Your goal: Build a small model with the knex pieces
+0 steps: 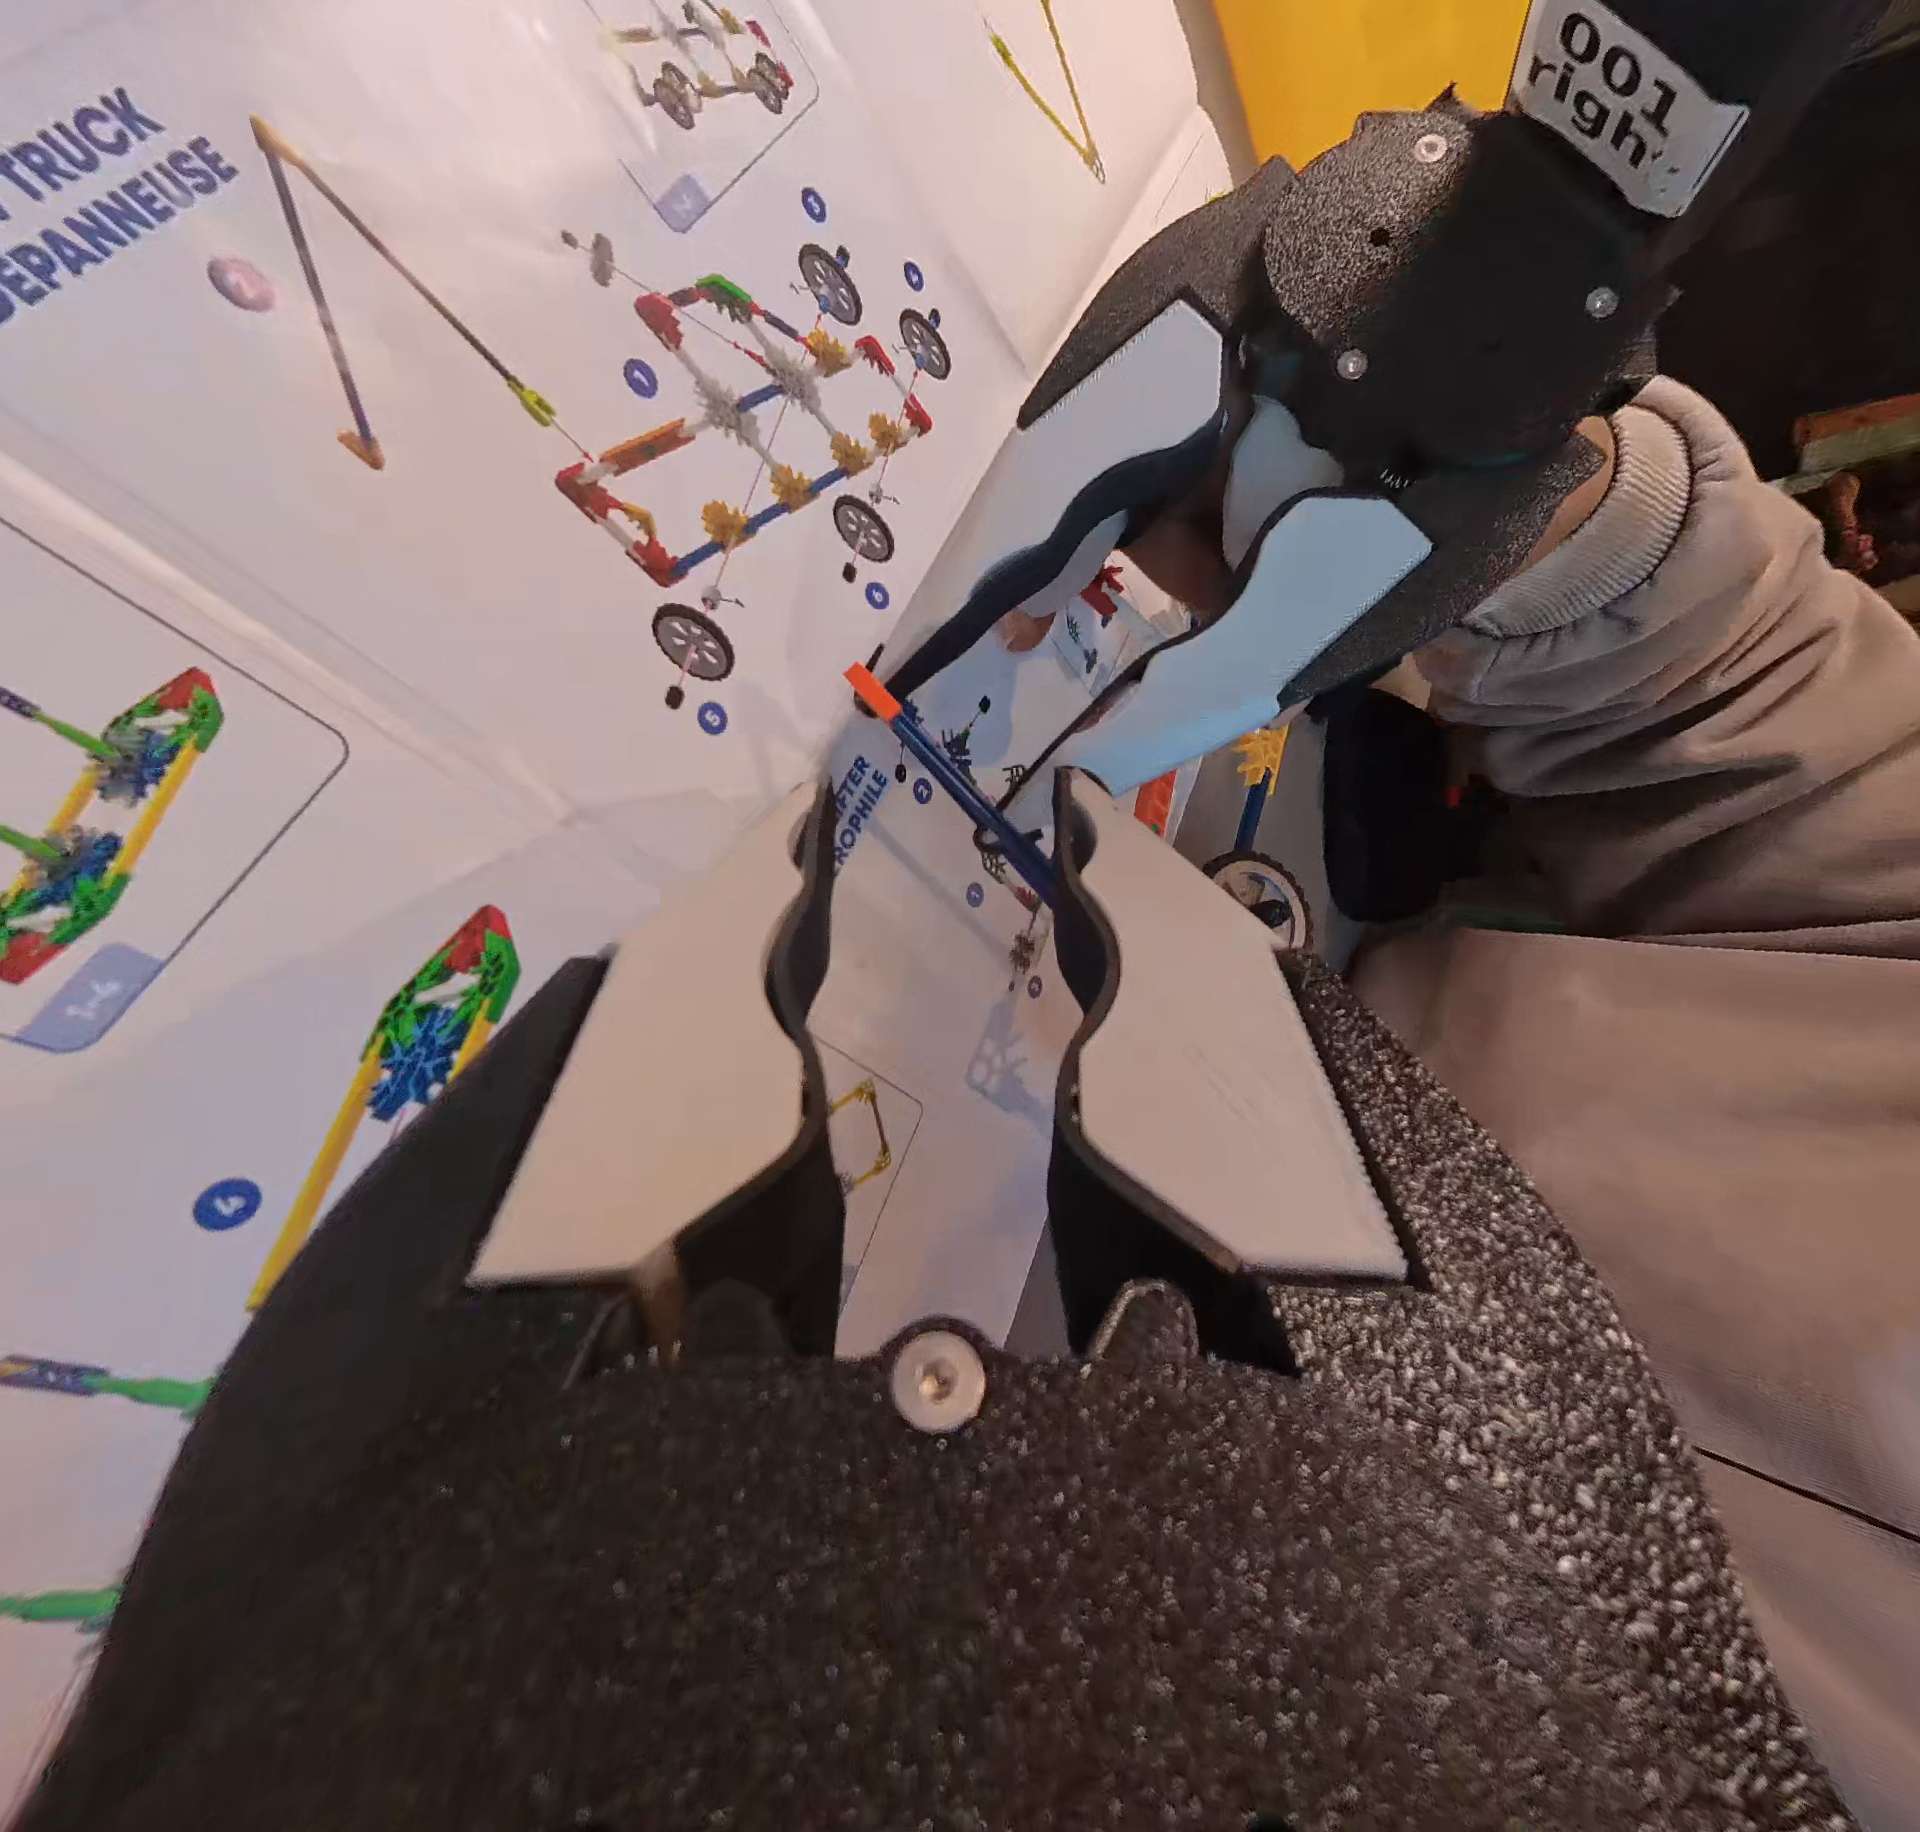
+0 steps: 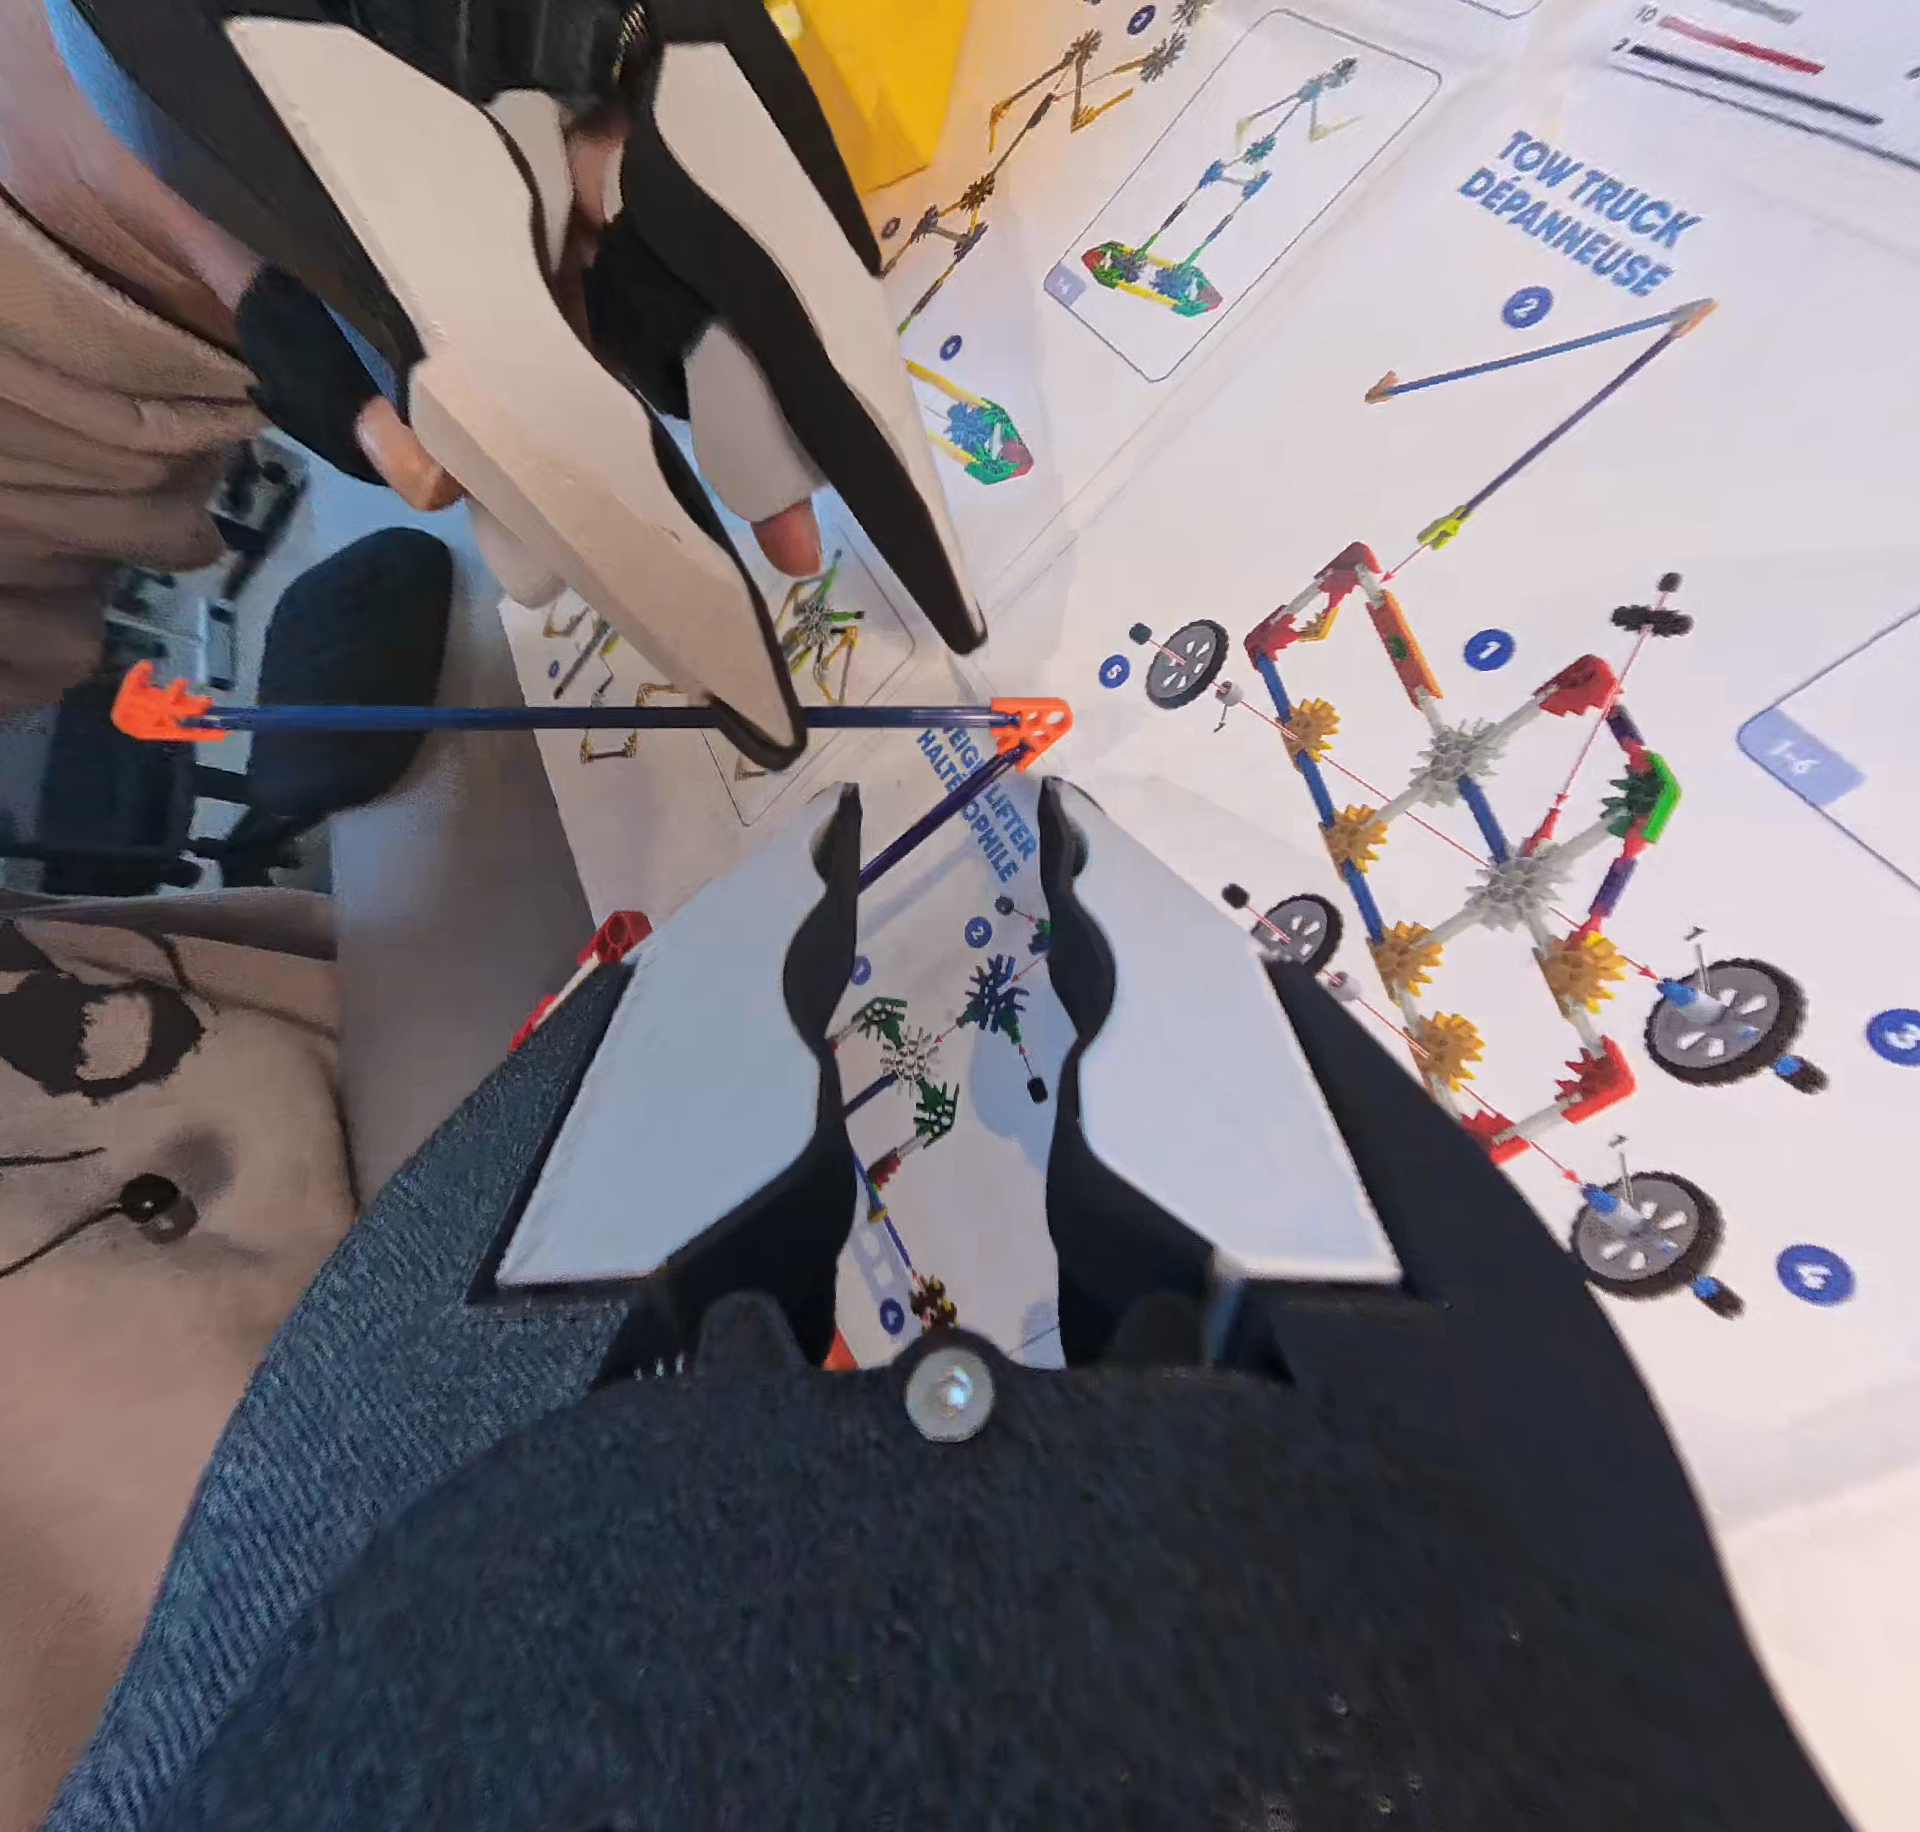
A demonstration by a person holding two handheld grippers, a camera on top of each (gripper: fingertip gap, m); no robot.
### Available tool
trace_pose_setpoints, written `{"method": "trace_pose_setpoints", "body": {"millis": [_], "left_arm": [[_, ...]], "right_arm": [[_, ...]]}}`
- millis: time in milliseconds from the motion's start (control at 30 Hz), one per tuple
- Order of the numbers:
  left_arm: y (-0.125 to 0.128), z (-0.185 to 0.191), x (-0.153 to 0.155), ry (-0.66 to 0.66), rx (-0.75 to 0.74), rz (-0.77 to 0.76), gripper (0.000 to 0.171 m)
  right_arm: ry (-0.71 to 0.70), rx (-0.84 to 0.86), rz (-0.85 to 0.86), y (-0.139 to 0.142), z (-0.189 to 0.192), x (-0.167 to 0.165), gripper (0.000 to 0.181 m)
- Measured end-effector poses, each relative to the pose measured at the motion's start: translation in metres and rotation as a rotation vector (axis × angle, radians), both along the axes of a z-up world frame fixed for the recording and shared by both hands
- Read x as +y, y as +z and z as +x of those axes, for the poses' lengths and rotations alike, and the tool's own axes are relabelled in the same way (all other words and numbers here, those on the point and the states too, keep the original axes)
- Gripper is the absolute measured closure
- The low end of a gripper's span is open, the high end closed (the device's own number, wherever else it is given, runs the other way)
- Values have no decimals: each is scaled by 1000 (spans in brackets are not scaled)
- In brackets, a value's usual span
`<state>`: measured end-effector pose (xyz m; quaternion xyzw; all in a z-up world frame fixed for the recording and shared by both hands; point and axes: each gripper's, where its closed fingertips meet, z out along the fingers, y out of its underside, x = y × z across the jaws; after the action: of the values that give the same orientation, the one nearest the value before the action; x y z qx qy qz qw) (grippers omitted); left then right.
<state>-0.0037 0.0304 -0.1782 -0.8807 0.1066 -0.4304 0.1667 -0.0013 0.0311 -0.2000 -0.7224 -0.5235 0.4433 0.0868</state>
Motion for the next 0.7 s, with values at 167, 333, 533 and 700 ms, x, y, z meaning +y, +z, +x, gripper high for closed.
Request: {"method": "trace_pose_setpoints", "body": {"millis": [167,333,533,700], "left_arm": [[-3,6,-1,-44,-27,-6,160],[4,7,-7,-76,-112,68,163],[28,10,-18,-130,-338,183,171],[31,15,-24,-153,-415,171,171]], "right_arm": [[-4,31,-124,2,-5,2,173],[39,85,-211,11,-3,-2,176],[152,276,-328,46,5,-12,180],[185,283,-323,48,10,-17,180]]}}
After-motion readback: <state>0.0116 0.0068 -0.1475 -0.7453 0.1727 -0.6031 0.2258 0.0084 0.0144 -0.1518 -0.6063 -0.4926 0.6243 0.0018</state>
